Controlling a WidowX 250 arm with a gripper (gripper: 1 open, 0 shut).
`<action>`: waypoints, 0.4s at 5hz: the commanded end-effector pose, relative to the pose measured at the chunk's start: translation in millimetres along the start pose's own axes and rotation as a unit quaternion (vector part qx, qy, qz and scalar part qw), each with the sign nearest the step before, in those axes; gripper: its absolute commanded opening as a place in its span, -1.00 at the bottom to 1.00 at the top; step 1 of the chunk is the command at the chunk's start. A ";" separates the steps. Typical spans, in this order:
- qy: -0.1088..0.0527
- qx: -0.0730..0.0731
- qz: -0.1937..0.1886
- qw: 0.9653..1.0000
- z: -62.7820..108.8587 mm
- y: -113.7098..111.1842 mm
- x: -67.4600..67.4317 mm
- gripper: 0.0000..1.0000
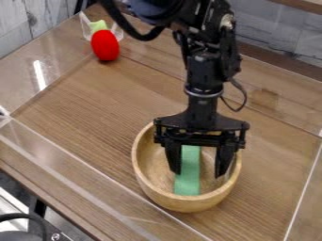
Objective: Remove the green object from the brown bowl and put it on the table
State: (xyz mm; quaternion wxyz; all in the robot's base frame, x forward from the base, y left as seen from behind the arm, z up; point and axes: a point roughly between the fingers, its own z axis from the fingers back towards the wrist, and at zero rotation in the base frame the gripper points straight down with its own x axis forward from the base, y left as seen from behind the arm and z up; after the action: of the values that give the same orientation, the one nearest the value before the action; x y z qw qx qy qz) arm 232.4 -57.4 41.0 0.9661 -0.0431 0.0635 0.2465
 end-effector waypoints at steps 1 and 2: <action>-0.006 -0.005 0.013 1.000 1.1 2.1 0.8 1.00; -0.007 -0.006 0.027 1.000 4.7 6.3 -1.3 1.00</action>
State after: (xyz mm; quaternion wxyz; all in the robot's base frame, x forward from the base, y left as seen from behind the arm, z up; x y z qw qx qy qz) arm 225.5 -52.0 40.6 0.9593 -0.0411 0.0673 0.2712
